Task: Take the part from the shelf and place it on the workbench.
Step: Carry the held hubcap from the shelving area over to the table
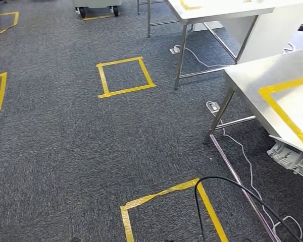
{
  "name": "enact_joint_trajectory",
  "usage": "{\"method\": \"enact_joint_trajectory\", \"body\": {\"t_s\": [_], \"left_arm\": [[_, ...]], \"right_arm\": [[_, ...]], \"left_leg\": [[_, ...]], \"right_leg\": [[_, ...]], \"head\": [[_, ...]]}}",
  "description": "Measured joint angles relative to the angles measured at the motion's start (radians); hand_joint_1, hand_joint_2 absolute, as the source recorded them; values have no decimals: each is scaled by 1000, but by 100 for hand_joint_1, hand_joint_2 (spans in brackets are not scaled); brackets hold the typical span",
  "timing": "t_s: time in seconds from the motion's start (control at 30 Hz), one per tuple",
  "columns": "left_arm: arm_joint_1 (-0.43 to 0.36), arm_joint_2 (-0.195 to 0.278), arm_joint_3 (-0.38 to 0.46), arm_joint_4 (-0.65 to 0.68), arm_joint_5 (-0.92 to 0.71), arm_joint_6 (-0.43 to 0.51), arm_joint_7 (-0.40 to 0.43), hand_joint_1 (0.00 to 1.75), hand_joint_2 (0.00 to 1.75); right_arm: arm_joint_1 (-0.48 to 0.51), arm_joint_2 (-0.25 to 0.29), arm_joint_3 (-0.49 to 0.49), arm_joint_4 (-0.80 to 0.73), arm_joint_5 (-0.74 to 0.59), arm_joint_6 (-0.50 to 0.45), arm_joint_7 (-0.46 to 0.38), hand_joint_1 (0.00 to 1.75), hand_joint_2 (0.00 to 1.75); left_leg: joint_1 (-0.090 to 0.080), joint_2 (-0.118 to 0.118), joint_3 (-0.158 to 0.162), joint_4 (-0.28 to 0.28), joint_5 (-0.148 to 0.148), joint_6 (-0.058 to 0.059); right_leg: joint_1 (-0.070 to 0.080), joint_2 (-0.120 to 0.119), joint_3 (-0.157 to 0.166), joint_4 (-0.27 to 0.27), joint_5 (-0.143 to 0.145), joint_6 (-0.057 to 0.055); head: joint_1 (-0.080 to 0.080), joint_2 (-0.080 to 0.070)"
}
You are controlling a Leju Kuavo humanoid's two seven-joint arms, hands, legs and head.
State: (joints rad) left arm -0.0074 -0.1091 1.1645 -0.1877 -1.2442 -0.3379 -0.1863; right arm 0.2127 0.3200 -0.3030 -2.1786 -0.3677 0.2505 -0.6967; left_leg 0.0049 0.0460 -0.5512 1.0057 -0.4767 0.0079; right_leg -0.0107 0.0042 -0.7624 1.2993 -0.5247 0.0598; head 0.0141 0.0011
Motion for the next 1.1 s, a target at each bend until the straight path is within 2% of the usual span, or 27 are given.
{"method": "enact_joint_trajectory", "body": {"t_s": [0.03, 0.1, 0.17, 0.23, 0.27, 0.3, 0.33, 0.4, 0.43, 0.47, 0.5, 0.53, 0.57, 0.6, 0.63, 0.7, 0.73, 0.77, 0.8, 0.83, 0.9, 0.93, 0.97, 1.0, 1.03, 1.07, 1.1], "left_arm": [[-1, 0, 0, 0, 0, 0, 1, 0, 175], [-2, 1, 0, 0, -2, 0, 1, 0, 175], [-2, 4, 1, 0, -8, 0, -1, 0, 175], [-3, 6, 1, 0, -17, 0, -3, 0, 175], [-5, 6, 1, 0, -19, 0, -4, 0, 175], [-6, 6, 1, 0, -21, 0, -5, 0, 175], [-8, 5, 1, 0, -24, 0, -6, 0, 175], [-7, 4, 1, 0, -30, 0, -6, 0, 175], [-5, 3, 2, 0, -34, 0, -6, 0, 175], [-3, 3, 2, 0, -38, 0, -6, 0, 175], [-2, 3, 3, 0, -40, 0, -6, 0, 175], [-2, 4, 4, 0, -43, 0, -7, 0, 175], [-2, 4, 5, 0, -46, 0, -9, 0, 175], [-3, 5, 6, 0, -49, -1, -10, 0, 175], [-3, 5, 7, 0, -51, -1, -12, 0, 175], [-5, 5, 9, 0, -54, -1, -14, 0, 175], [-7, 5, 9, 0, -54, -1, -15, 0, 175], [-9, 4, 10, 0, -55, -1, -16, 0, 175], [-12, 4, 10, 0, -55, -1, -17, 0, 175], [-13, 4, 10, 0, -56, 0, -19, 0, 175], [-9, 5, 10, 0, -62, 0, -21, 0, 175], [-7, 5, 10, 0, -65, 1, -22, 0, 175], [-4, 6, 11, 0, -68, 3, -24, 0, 175], [-3, 6, 11, 0, -70, 4, -26, 0, 175], [-3, 6, 11, 0, -71, 6, -28, 0, 175], [-4, 6, 11, 0, -71, 6, -30, 0, 175], [-4, 5, 11, 0, -71, 7, -30, 0, 175]], "right_arm": [[-2, 0, 0, -2, 17, -11, 0, 175, 175], [-9, 0, -1, -11, 53, -38, 0, 175, 175], [-17, 0, -1, -23, 94, -75, 0, 175, 175], [-21, 0, -3, -39, 142, -120, 0, 175, 175], [-23, 0, -3, -49, 171, -143, 1, 175, 175], [-26, 0, -4, -61, 200, -167, 0, 175, 175], [-32, -1, -4, -74, 233, -193, 0, 175, 175], [-44, -4, 0, -98, 293, -255, 0, 175, 175], [-48, -7, 7, -107, 321, -298, 0, 175, 175], [-51, -11, 19, -116, 346, -349, 0, 175, 175], [-53, -19, 36, -123, 371, -410, 0, 175, 175], [-56, -32, 59, -131, 396, -479, 0, 175, 175], [-58, -49, 87, -137, 421, -551, 0, 175, 175], [-59, -70, 119, -142, 443, -618, 0, 175, 175], [-60, -93, 152, -145, 460, -668, 0, 175, 175], [-63, -132, 208, -150, 481, -723, -1, 175, 175], [-63, -148, 228, -152, 487, -739, 0, 175, 175], [-62, -163, 245, -154, 494, -764, 0, 175, 175], [-62, -180, 263, -154, 503, -799, 2, 175, 175], [-63, -199, 283, -153, 514, -839, 4, 175, 175], [-66, -237, 323, -148, 543, -908, 7, 175, 175], [-67, -249, 337, -144, 558, -926, 8, 175, 175], [-66, -258, 345, -141, 575, -934, 7, 175, 175], [-65, -263, 349, -139, 590, -938, 5, 175, 175], [-64, -267, 351, -138, 603, -940, 4, 175, 175], [-64, -271, 352, -137, 614, -942, 2, 175, 175], [-64, -274, 353, -138, 621, -943, 1, 175, 175]], "left_leg": [[0, 13, 4, 0, -3, -2], [-4, 34, 14, 0, -11, -12], [-10, 52, 22, 1, -18, -21], [-11, 71, 27, -2, -22, -29], [-9, 71, 28, -2, -26, -34], [-7, 58, 25, 7, -35, -39], [-6, 34, 12, 37, -55, -43], [-4, -19, -48, 155, -112, -44], [-5, -32, -86, 222, -136, -43], [-5, -38, -115, 266, -142, -41], [-5, -42, -127, 276, -127, -39], [-5, -47, -124, 252, -96, -36], [-4, -59, -104, 200, -55, -34], [-2, -84, -81, 138, -19, -33], [2, -107, -58, 81, 4, -33], [4, -133, -35, 23, 14, -31], [4, -123, -31, 16, 12, -26], [2, -110, -29, 13, 14, -19], [2, -98, -27, 11, 16, -12], [2, -85, -25, 8, 18, -6], [0, -58, -23, 6, 17, 2], [-2, -44, -22, 6, 16, 5], [-3, -29, -22, 6, 15, 6], [-4, -14, -21, 6, 14, 6], [-4, -1, -20, 6, 12, 5], [-4, 11, -18, 6, 11, 3], [-5, 22, -14, 7, 8, 0]], "right_leg": [[-1, -9, 28, -49, 28, 0], [2, -57, 104, -179, 77, -1], [8, -86, 141, -243, 89, -11], [11, -66, 137, -247, 89, -26], [10, -53, 136, -249, 90, -31], [8, -41, 135, -251, 92, -37], [6, -29, 135, -253, 93, -42], [4, -4, 136, -254, 94, -50], [5, 11, 136, -254, 94, -53], [5, 28, 137, -254, 93, -54], [6, 45, 138, -254, 93, -55], [5, 62, 140, -254, 93, -54], [4, 78, 142, -254, 93, -53], [4, 93, 142, -253, 93, -51], [4, 108, 140, -250, 92, -47], [3, 136, 133, -248, 94, -35], [1, 149, 128, -250, 96, -29], [-1, 152, 125, -252, 97, -23], [1, 134, 120, -244, 92, -18], [3, 103, 107, -219, 75, -14], [7, 32, 58, -111, 15, -8], [7, 15, 29, -48, -14, -5], [7, 8, 8, -2, -31, -3], [7, 4, 3, 13, -30, -2], [7, 0, 18, -11, -12, -2], [7, -11, 52, -67, 17, -3], [9, -36, 93, -138, 42, -6]], "head": [[0, 0], [0, 0], [-2, 0], [-5, 0], [-6, 0], [-6, 0], [-9, 0], [-14, 0], [-16, 0], [-17, 0], [-17, 0], [-17, 0], [-17, 0], [-17, 0], [-16, 0], [-15, 0], [-15, 0], [-15, 0], [-13, 0], [-11, 0], [-6, 0], [-6, 0], [-6, 0], [-6, 0], [-6, 0], [-6, 0], [-6, 0]]}}
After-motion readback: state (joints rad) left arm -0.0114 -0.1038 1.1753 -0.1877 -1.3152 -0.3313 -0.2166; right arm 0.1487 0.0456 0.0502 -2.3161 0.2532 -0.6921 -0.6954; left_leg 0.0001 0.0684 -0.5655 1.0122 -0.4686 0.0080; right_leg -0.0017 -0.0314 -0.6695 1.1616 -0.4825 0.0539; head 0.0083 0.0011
